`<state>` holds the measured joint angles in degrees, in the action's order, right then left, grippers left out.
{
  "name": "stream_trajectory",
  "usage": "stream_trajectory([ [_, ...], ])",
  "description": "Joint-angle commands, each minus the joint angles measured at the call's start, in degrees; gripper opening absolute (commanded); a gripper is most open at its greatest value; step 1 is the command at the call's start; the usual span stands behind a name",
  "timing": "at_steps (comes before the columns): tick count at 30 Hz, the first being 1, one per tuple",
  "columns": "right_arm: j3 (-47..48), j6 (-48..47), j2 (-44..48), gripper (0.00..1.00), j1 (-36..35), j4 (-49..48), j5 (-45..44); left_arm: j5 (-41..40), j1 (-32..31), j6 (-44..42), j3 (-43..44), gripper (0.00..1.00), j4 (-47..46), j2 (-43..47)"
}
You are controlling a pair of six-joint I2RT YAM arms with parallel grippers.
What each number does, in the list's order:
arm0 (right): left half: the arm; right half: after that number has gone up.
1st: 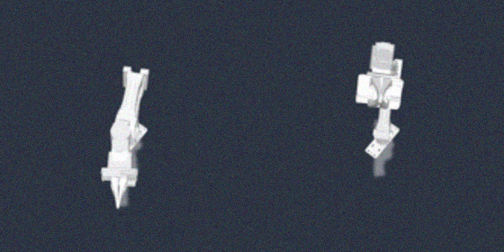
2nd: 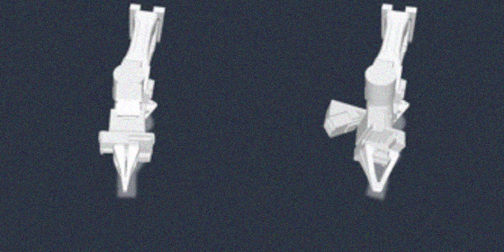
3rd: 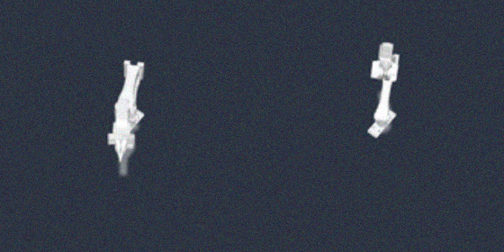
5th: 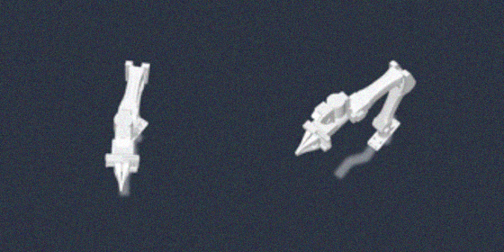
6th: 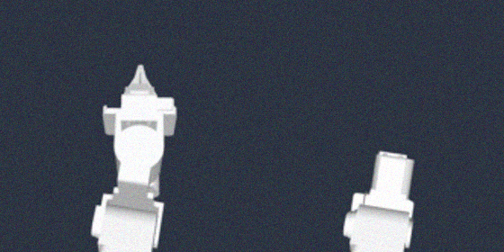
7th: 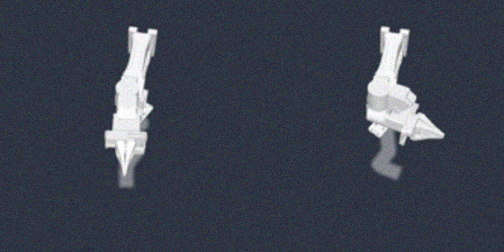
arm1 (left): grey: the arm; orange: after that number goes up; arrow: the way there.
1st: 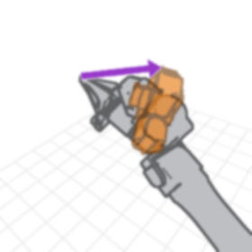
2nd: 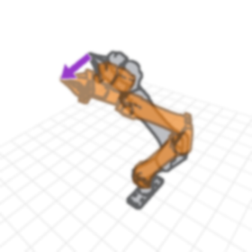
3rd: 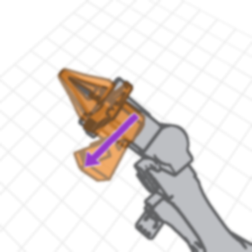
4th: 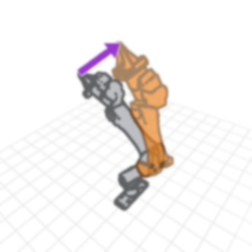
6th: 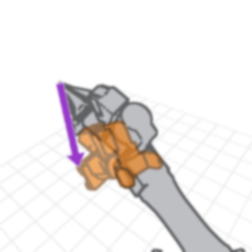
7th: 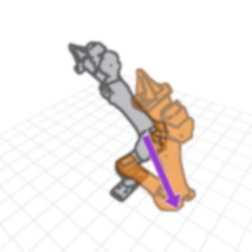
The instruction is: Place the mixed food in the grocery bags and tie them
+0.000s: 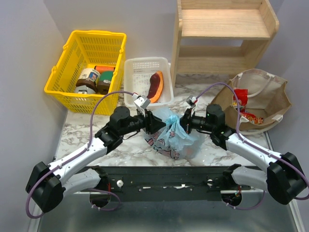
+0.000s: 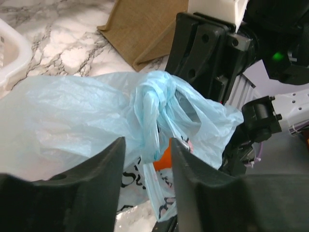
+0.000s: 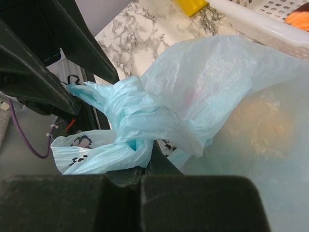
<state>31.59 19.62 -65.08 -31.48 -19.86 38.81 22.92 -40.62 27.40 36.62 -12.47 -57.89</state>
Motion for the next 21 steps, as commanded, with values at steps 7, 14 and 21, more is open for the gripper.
stream_trajectory([
  [7, 3.03, -3.27, 2.41, 0.01, 0.11, 5.96, -2.94, 1.78, 0.10, 0.82, 0.38, 0.20, -5.99, -4.17],
  [14, 8.92, -11.26, 6.98, 0.01, 0.11, 24.83, -18.03, -5.68, 0.89, -4.36, 1.70, 0.00, 4.27, -0.12],
  [21, 14.11, -18.46, 9.62, 0.01, 0.11, 35.85, -31.67, -7.71, 2.65, -7.62, 4.07, 0.00, 10.44, 0.93],
])
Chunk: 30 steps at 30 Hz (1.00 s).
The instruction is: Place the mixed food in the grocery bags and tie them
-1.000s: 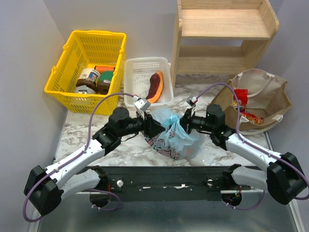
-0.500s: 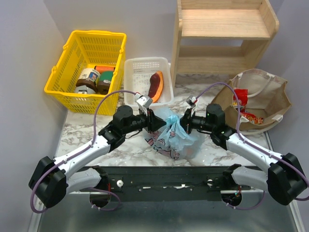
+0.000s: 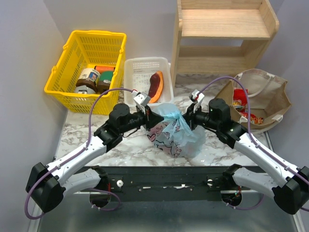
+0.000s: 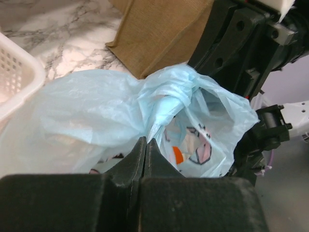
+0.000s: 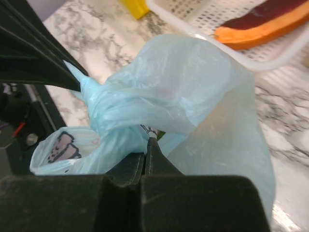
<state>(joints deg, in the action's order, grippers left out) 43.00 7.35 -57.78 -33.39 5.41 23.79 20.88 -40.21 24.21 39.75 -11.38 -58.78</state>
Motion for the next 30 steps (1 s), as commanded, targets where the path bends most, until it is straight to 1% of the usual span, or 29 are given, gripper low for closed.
stream_trajectory([
  [1, 2.87, -6.65, 2.58, 0.01, 2.10, 11.11, -17.80, -5.94, 2.41, -4.78, 1.38, 0.00, 9.79, 2.01],
  [2, 3.14, -6.74, 3.11, 0.01, 2.10, 11.90, -20.42, -6.55, 2.50, -5.57, 1.65, 0.00, 10.84, 2.09],
  [5, 3.66, -8.93, 3.37, 0.01, 2.10, 13.22, -23.43, -7.17, 2.85, -6.54, 2.26, 0.00, 12.42, 2.27],
  [9, 4.11, -8.50, 3.29, 0.01, 2.01, 14.28, -28.53, -8.75, 3.29, -7.77, 3.05, 0.00, 14.62, 2.62],
  [11, 4.19, -8.41, 3.55, 0.01, 2.10, 14.19, -29.76, -9.89, 3.47, -8.65, 3.49, 0.00, 15.94, 2.88],
  [15, 4.81, -8.85, 3.38, 0.01, 2.01, 14.01, -34.93, -13.05, 3.91, -10.58, 4.37, 0.00, 19.02, 3.33],
  [20, 7.00, -9.11, 3.02, 0.01, 2.01, 13.49, -40.22, -18.59, 4.26, -12.25, 6.13, 0.00, 24.47, 3.59],
  [25, 7.71, -9.64, 2.58, 0.01, 2.10, 11.82, -41.63, -20.09, 4.35, -12.78, 6.22, 0.00, 25.96, 4.38],
  [27, 7.97, -9.90, 1.97, 0.01, 2.10, 11.64, -44.61, -20.44, 4.35, -13.13, 6.48, 0.00, 26.84, 4.47],
  [30, 7.97, -10.26, 1.44, 0.01, 2.01, 11.64, -49.09, -23.77, 4.43, -13.74, 6.75, 0.00, 29.12, 4.99],
])
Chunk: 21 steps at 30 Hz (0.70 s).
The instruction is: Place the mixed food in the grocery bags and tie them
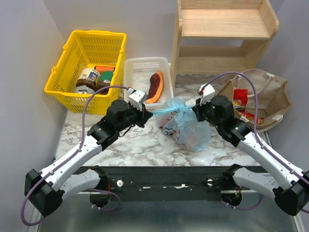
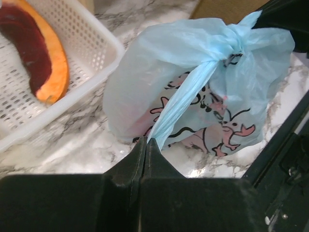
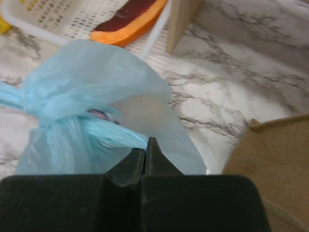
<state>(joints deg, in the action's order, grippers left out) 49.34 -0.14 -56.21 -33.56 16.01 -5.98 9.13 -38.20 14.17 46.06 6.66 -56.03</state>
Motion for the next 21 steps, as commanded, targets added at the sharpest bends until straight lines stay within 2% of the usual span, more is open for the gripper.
stream_trajectory([
  [1, 1.63, -2.67, -0.13, 0.01, 2.18, 1.04, -20.47, -12.46, 2.42, -3.89, 0.34, 0.00, 12.14, 2.68],
  [5, 1.46, -1.53, -0.92, 0.01, 2.27, 0.34, -24.34, -15.18, 2.42, -4.42, 0.34, 0.00, 14.79, 3.64],
  [10, 0.85, -0.74, -3.12, 0.01, 2.19, -0.36, -23.55, -17.03, 2.42, -4.94, 0.17, 0.00, 16.37, 5.58],
  [21, -0.91, 1.81, -9.27, 0.01, 2.27, -1.16, -28.56, -24.06, 2.51, -7.66, 0.43, 0.00, 20.76, 8.21],
])
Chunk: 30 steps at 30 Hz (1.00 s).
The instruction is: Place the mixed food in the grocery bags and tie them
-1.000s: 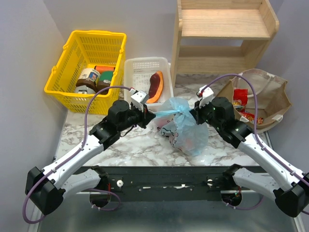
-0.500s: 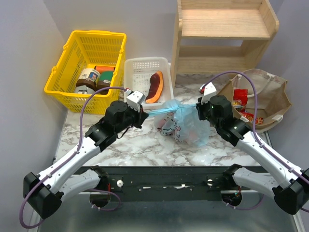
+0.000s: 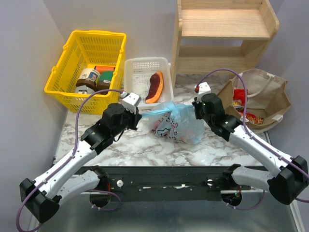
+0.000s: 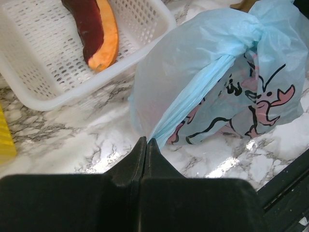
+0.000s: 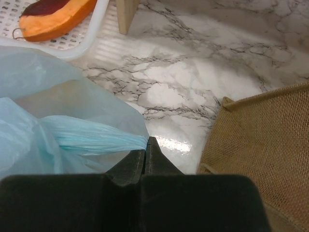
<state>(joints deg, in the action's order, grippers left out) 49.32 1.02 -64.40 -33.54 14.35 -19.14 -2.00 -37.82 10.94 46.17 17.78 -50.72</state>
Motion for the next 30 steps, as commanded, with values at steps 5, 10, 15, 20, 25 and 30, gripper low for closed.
stream_trajectory([
  [5, -1.07, 1.27, -3.44, 0.01, 2.34, 0.07, -14.88, -15.92, 2.23, -5.66, -0.29, 0.00, 10.70, 4.92],
  [10, -2.47, 2.32, -5.64, 0.01, 3.21, -0.99, -13.83, -18.21, 2.23, -5.67, -1.70, 0.00, 10.87, 7.74],
  [15, -3.62, 2.50, -6.53, 0.01, 4.36, -1.69, -13.56, -19.36, 2.32, -5.84, -2.84, 0.00, 10.78, 10.02],
  [20, -4.76, 2.41, -7.67, 0.01, 5.94, -2.66, -12.95, -20.06, 2.32, -6.10, -3.63, 0.00, 10.78, 10.29],
  [25, -6.34, 2.68, -8.02, 0.01, 8.13, -4.76, -11.10, -21.46, 2.32, -6.11, -3.98, 0.00, 10.96, 10.99],
  [30, -7.04, 2.67, -8.37, 0.01, 10.24, -5.21, -9.35, -22.35, 2.40, -6.11, -4.34, 0.00, 10.96, 11.78],
])
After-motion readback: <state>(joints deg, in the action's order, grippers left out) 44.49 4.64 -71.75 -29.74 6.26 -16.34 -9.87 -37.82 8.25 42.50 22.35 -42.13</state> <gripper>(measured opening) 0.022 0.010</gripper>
